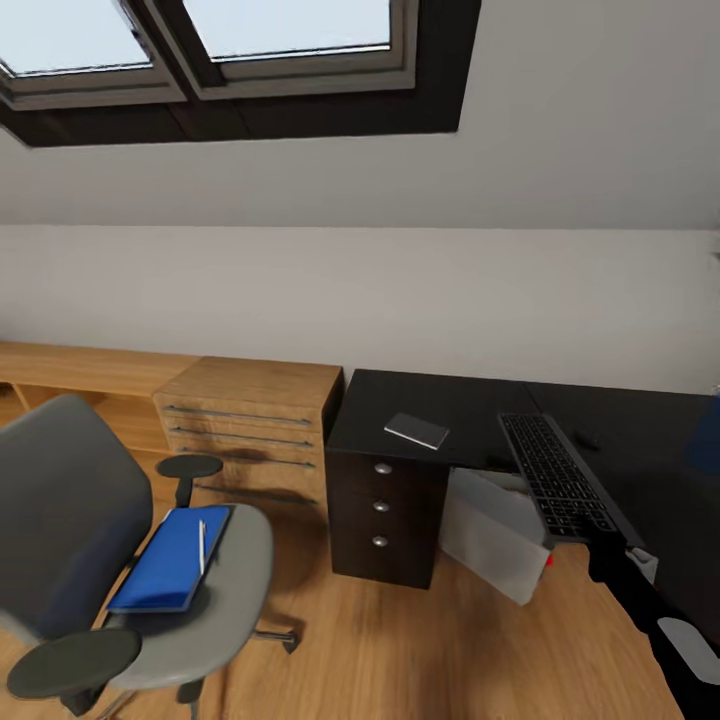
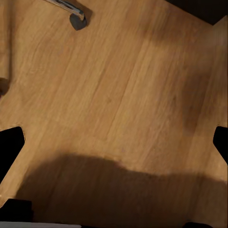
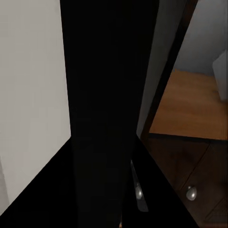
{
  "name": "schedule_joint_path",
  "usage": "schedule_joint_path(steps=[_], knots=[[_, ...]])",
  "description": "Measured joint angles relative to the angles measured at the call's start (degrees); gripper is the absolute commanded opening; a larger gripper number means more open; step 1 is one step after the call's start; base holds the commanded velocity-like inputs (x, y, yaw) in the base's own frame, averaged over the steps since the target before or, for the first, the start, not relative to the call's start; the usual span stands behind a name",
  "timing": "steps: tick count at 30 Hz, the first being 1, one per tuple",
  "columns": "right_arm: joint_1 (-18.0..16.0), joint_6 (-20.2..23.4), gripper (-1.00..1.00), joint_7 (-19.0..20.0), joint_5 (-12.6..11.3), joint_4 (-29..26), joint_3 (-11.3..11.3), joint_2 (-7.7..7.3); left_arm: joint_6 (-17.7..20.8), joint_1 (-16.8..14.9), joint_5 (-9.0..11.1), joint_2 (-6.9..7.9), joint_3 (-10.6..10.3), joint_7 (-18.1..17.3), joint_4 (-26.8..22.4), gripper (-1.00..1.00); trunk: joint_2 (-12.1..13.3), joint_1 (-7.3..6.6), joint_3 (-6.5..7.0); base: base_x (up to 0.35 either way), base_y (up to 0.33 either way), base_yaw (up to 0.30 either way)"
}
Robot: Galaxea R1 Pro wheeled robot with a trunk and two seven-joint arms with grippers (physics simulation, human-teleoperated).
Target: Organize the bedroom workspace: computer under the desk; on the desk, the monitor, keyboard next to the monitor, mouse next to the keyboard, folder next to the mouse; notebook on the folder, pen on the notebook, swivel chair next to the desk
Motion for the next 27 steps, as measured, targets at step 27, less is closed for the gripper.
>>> schedule_joint_path(steps=[27], knots=[[0.0, -0.1, -1.00, -0.1, 0.0, -0.1, 1.2, 1.83, 0.0, 0.0, 0.0, -0.01, 0.0, 0.0, 0.0, 1.00, 0.0, -0.01, 0.00, -0.303, 0.087, -0.052]])
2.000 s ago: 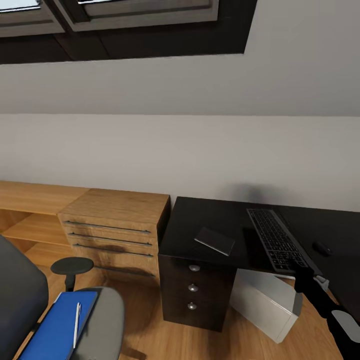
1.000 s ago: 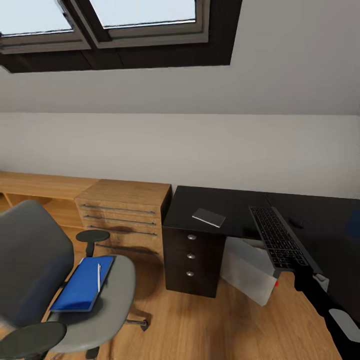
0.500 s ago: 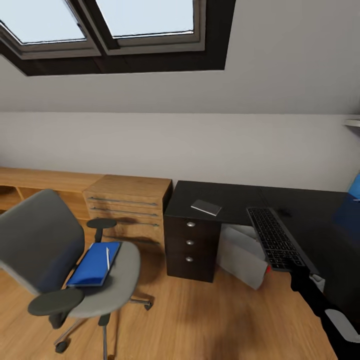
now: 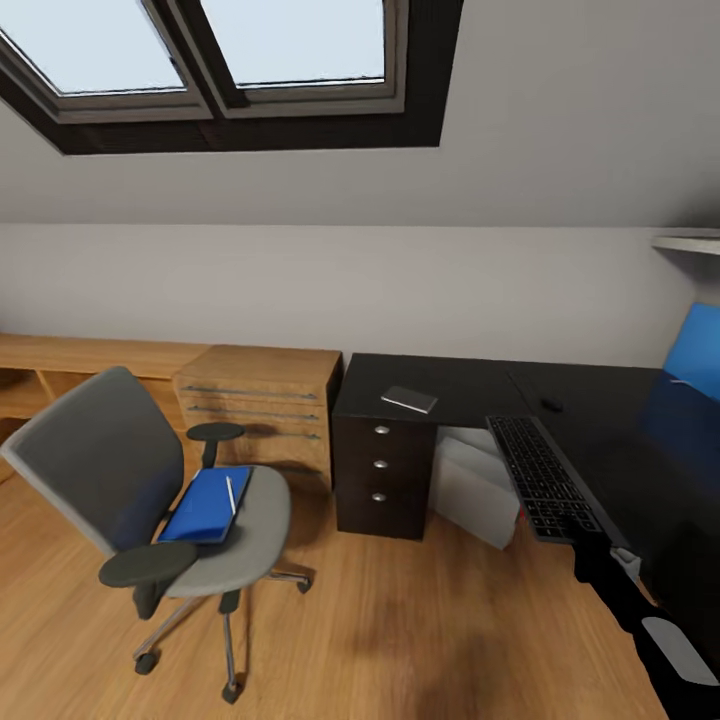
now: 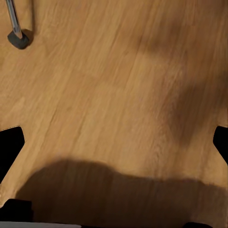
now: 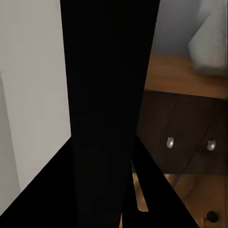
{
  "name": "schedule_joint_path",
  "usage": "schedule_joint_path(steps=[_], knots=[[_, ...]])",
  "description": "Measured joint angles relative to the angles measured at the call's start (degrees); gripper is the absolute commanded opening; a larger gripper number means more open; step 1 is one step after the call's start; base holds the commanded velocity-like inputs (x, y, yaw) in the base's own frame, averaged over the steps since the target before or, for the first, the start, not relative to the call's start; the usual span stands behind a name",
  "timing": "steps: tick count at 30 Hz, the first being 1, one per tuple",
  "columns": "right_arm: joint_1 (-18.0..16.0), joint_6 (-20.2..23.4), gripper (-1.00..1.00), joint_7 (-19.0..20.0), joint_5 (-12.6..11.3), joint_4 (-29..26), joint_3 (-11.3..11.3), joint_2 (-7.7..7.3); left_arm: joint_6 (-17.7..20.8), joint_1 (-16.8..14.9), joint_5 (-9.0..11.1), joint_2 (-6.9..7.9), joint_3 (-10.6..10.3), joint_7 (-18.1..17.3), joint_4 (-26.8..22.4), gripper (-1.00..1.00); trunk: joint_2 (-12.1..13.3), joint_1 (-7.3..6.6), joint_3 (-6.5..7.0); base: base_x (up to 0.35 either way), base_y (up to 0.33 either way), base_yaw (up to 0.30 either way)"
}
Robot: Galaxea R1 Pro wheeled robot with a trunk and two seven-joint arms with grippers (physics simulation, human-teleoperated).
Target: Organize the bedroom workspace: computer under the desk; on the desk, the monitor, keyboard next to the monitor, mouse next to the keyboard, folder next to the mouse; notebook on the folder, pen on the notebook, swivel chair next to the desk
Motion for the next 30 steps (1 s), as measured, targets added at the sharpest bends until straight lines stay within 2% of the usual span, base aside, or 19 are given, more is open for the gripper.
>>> schedule_joint_path(steps=[5, 9, 20, 30], knots=[[0.0, 0.3, -1.00, 0.2, -0.2, -0.5, 0.0, -0.06, 0.0, 0.0, 0.0, 0.00, 0.0, 0.0, 0.0, 1.00, 0.0, -0.01, 0.00, -0.233, -0.005, -0.267], [0.0, 0.4, -1.00, 0.2, -0.3, -3.3, -0.1, -0.07, 0.0, 0.0, 0.0, -0.04, 0.0, 0.0, 0.0, 1.00, 0.0, -0.01, 0.01, -0.177, -0.199, -0.169], [0.0, 0.4, -1.00, 0.3, 0.0, -4.4, -0.1, -0.11, 0.0, 0.0, -0.1, -0.08, 0.0, 0.0, 0.0, 1.00, 0.0, -0.02, 0.00, -0.141, -0.264, -0.018], [0.0, 0.5, -1.00, 0.3, -0.1, -4.5, -0.1, -0.16, 0.0, 0.0, 0.0, -0.08, 0.0, -0.1, 0.0, 1.00, 0.0, 0.01, 0.00, -0.252, -0.052, 0.000]])
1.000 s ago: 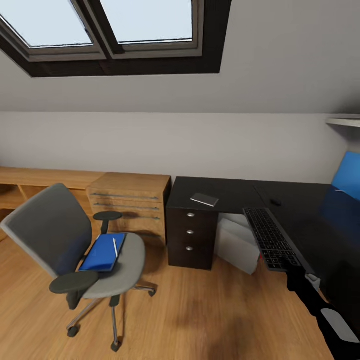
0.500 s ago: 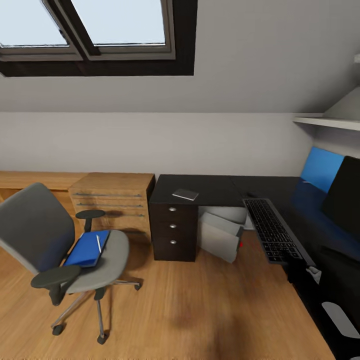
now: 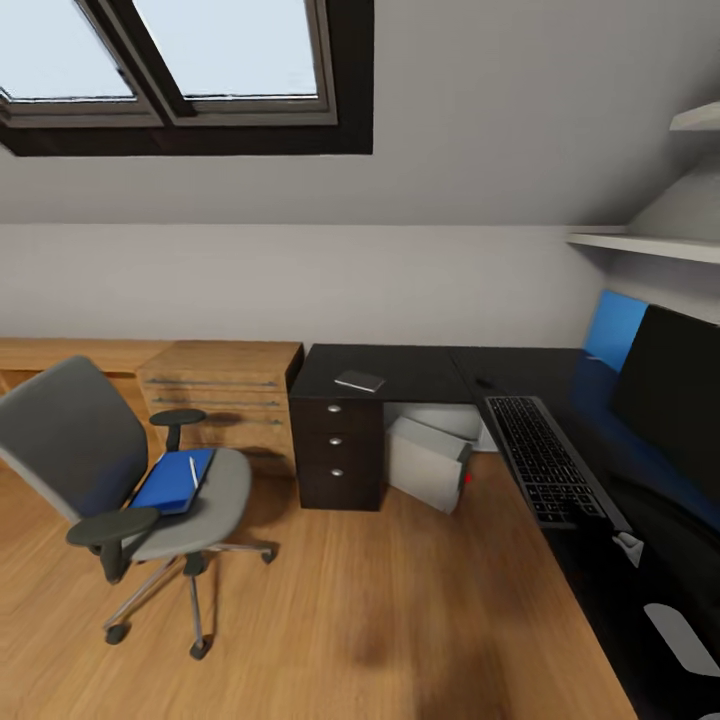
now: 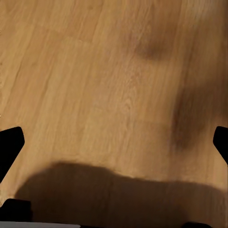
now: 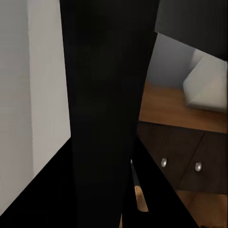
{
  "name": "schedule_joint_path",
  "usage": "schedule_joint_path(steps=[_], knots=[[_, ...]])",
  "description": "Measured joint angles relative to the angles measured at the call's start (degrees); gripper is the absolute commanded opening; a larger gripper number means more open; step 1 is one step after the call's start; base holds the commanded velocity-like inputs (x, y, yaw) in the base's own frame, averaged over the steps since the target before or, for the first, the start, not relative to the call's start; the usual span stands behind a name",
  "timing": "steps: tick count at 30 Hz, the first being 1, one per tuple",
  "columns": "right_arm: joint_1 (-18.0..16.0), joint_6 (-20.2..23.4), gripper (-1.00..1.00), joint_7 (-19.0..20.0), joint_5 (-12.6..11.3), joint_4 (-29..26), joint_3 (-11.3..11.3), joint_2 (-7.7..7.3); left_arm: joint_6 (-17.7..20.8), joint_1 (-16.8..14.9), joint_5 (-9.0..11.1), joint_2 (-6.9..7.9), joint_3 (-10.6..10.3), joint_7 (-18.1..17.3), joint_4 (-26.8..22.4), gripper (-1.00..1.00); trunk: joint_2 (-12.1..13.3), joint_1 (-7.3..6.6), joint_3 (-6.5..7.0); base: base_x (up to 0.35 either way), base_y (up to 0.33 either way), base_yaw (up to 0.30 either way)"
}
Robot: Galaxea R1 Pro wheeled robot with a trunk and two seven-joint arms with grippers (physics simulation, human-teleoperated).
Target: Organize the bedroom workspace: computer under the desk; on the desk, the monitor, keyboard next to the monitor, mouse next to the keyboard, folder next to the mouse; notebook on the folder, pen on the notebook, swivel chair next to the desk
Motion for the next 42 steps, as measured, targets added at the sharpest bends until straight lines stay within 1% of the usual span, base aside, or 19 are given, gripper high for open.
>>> schedule_joint_path(steps=[7, 10, 11, 14, 19, 21, 24, 26, 27, 30, 32, 35, 42], knots=[[0.0, 0.0, -1.00, -0.1, 0.1, 0.0, 0.0, 0.00, 0.0, 0.0, 0.0, 0.00, 0.0, 0.0, 0.0, 1.00, 0.0, -0.03, 0.00, -0.143, -0.002, 0.000], [0.0, -0.1, -1.00, -0.2, 0.6, 0.0, 0.0, 0.04, 0.0, 0.0, 0.0, 0.03, 0.0, 0.0, 0.0, 1.00, 0.0, -0.03, 0.00, -0.014, 0.000, 0.000], [0.0, -0.1, -1.00, -0.1, 1.3, 0.0, 0.0, 0.08, 0.0, 0.0, 0.0, 0.06, 0.0, 0.0, 0.0, 1.00, 0.0, -0.04, 0.00, -0.004, 0.000, 0.000], [0.0, -0.1, -1.00, 0.0, 2.1, 0.1, 0.0, 0.16, 0.0, 0.0, 0.0, 0.04, 0.0, 0.0, 0.0, 1.00, 0.0, 0.12, 0.00, -0.149, -0.110, 0.000], [0.0, 0.0, -1.00, 0.1, 2.2, 0.0, 0.0, 0.10, 0.0, 0.0, 0.0, 0.07, 0.0, 0.0, 0.0, 1.00, 0.0, -0.03, 0.00, -0.087, -0.067, 0.000], [0.0, 0.1, -1.00, 0.5, 2.7, 0.0, 0.0, 0.09, 0.0, 0.0, 0.0, 0.08, 0.0, 0.0, 0.0, 1.00, 0.0, -0.03, 0.00, -0.018, -0.014, 0.000], [0.0, 0.2, -1.00, 2.5, 3.5, 0.0, 0.0, 0.09, 0.0, 0.0, 0.0, 0.05, 0.0, 0.0, 0.0, 1.00, 0.0, -0.03, 0.00, -0.007, -0.005, 0.000], [0.0, 0.3, -1.00, 4.5, 4.6, 0.0, 0.0, 0.09, 0.0, 0.0, 0.0, 0.02, 0.0, 0.0, 0.0, 1.00, 0.0, -0.04, 0.00, -0.002, -0.002, 0.000], [0.0, 0.3, -1.00, 5.5, 5.6, 0.0, 0.0, 0.14, 0.0, 0.0, 0.0, 0.01, 0.0, 0.0, 0.0, 1.00, 0.0, -0.04, 0.00, -0.001, -0.001, 0.000], [0.0, 0.3, -1.00, 6.2, 6.8, 0.1, 0.0, 0.20, -0.1, 0.0, 0.0, 0.00, 0.0, 0.0, 0.0, 1.00, 0.0, -0.03, 0.00, 0.000, 0.000, 0.000], [0.0, 0.3, -1.00, 6.5, 7.1, 0.1, 0.0, 0.23, -0.1, 0.0, 0.0, 0.00, 0.0, 0.0, 0.0, 1.00, 0.0, -0.03, 0.00, 0.000, 0.000, 0.000], [0.0, 0.3, -1.00, 6.7, 7.6, 0.0, 0.9, 0.41, -0.1, 0.0, 0.0, 0.00, 0.0, 0.0, 0.0, 1.00, 0.0, -0.03, 0.00, 0.000, 0.000, 0.000], [0.0, 0.3, -1.00, 6.8, 7.7, 0.0, 1.2, 0.52, -0.1, 0.0, 0.0, 0.00, 0.0, 0.0, 0.0, 1.00, 0.0, -0.03, 0.00, 0.000, 0.000, 0.000]])
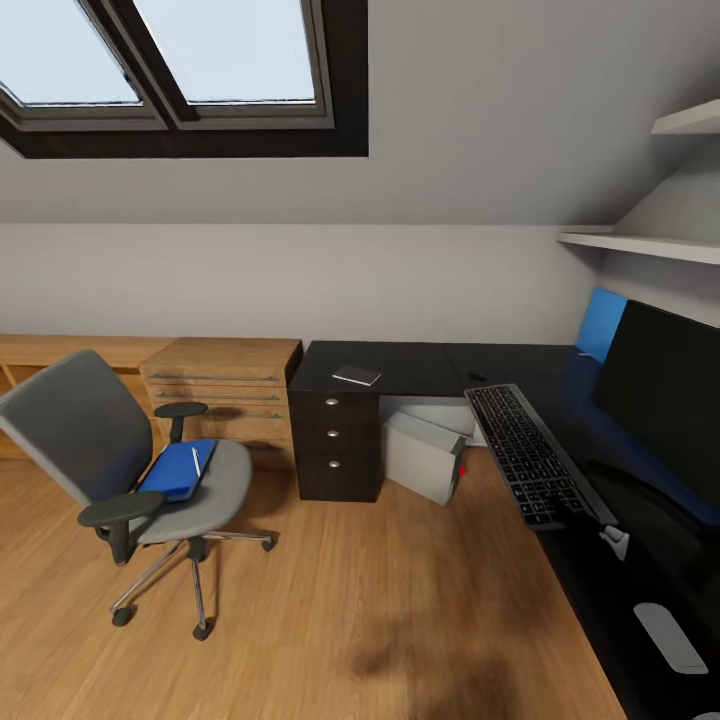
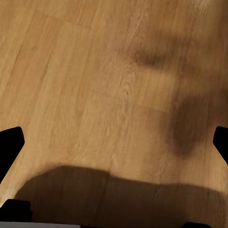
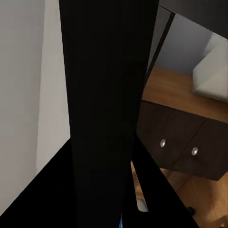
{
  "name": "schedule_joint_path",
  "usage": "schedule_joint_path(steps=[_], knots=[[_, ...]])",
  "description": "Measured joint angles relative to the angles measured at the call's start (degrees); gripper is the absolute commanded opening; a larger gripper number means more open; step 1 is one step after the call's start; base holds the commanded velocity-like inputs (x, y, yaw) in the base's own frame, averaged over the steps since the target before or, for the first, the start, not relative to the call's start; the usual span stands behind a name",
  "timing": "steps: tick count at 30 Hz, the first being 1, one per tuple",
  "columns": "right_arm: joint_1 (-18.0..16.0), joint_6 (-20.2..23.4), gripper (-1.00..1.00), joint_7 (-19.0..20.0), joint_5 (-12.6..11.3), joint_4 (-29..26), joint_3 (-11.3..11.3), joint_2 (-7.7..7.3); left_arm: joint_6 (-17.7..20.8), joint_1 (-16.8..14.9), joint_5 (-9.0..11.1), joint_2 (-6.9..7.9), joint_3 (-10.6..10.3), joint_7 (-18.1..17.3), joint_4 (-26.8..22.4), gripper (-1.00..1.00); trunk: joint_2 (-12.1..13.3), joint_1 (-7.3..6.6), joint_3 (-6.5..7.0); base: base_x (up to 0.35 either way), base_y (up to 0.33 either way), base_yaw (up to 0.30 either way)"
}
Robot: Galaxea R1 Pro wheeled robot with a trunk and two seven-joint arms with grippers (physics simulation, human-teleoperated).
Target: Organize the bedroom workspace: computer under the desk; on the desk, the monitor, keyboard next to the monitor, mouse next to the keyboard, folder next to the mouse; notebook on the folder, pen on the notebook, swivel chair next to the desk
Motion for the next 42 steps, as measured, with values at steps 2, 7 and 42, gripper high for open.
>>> schedule_joint_path(steps=[2, 7, 42], knots=[[0.0, 0.0, -1.00, 0.0, 0.0, 0.0, 0.0, 0.10, 0.0, 0.0, 0.0, 0.00, 0.0, 0.0, 0.0, 1.00, 0.0, 0.00, 0.00, -0.032, 0.000, 0.000], [0.0, -0.1, -1.00, 0.0, -0.1, 0.1, 0.0, 0.18, 0.0, 0.0, 0.0, 0.00, 0.0, 0.0, 0.0, 1.00, 0.0, 0.03, 0.00, -0.209, -0.042, 0.000], [0.0, -2.0, -1.00, -0.4, 0.3, 4.7, 0.0, 0.61, 0.0, 0.0, 0.0, 0.08, 0.0, 0.0, 0.0, 1.00, 0.0, 0.00, -0.01, -0.234, -0.089, 0.000]])
